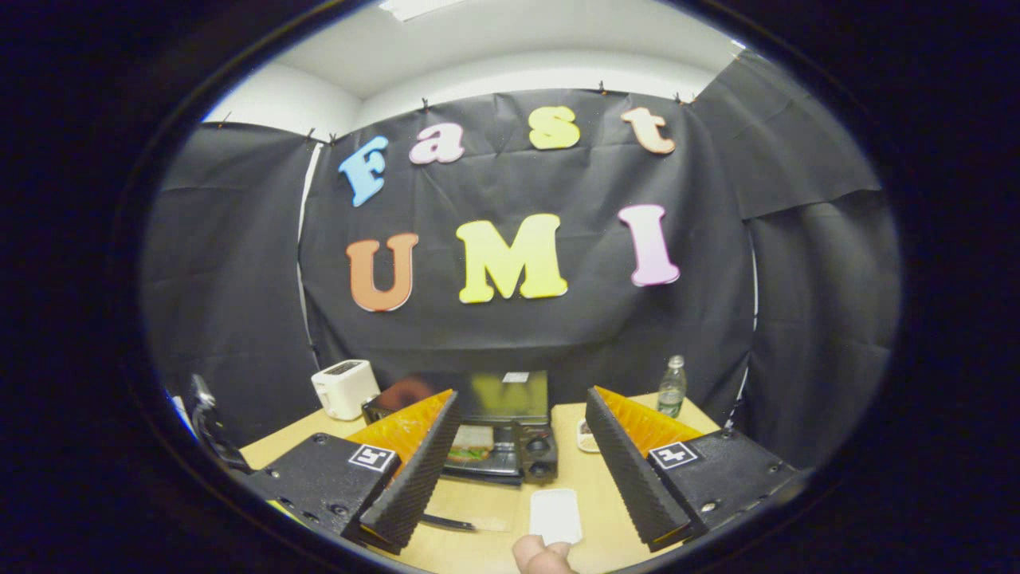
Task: Open the electric oven with the left hand, put the food in, and close the electric oven.
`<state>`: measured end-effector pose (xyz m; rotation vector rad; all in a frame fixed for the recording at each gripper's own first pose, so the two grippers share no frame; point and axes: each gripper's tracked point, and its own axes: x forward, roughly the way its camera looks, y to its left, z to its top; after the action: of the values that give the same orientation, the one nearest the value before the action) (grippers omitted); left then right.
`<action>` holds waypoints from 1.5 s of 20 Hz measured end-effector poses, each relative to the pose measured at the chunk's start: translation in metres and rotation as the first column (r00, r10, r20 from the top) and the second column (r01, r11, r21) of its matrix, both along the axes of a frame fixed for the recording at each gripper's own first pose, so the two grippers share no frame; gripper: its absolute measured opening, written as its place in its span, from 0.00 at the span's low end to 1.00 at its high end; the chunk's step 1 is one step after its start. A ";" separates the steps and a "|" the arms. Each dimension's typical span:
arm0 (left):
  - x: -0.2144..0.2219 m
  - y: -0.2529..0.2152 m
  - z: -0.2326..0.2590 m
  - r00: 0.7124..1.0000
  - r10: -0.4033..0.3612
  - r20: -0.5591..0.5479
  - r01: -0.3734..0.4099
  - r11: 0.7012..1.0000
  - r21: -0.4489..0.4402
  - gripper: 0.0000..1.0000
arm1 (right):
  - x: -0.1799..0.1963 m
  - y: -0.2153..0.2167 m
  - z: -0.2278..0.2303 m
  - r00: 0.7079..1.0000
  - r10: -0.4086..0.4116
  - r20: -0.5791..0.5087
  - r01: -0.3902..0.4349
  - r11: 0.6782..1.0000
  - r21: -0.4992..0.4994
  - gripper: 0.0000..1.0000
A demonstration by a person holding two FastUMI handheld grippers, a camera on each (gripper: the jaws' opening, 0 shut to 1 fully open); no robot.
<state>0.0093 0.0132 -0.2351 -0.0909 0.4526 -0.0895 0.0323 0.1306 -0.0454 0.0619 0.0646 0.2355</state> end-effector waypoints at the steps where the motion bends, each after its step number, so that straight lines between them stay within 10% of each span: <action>1: 0.004 -0.008 -0.009 1.000 -0.010 -0.022 0.009 1.000 -0.009 0.93 | -0.004 -0.013 0.008 1.000 -0.009 0.014 0.009 1.000 -0.002 0.90; 16: 0.036 -0.059 -0.103 0.966 0.012 -0.260 0.009 0.997 0.079 0.93 | -0.040 -0.119 0.032 0.987 -0.112 0.119 0.106 0.993 0.054 1.00; 30: 0.052 -0.060 -0.043 0.982 0.035 -0.186 -0.013 0.992 0.122 0.93 | -0.026 -0.146 0.016 0.985 -0.142 0.097 0.136 0.989 0.063 1.00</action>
<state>0.0609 -0.0470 -0.2776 0.0139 0.6445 -0.0296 0.0060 -0.0149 -0.0291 0.1095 -0.0471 0.1003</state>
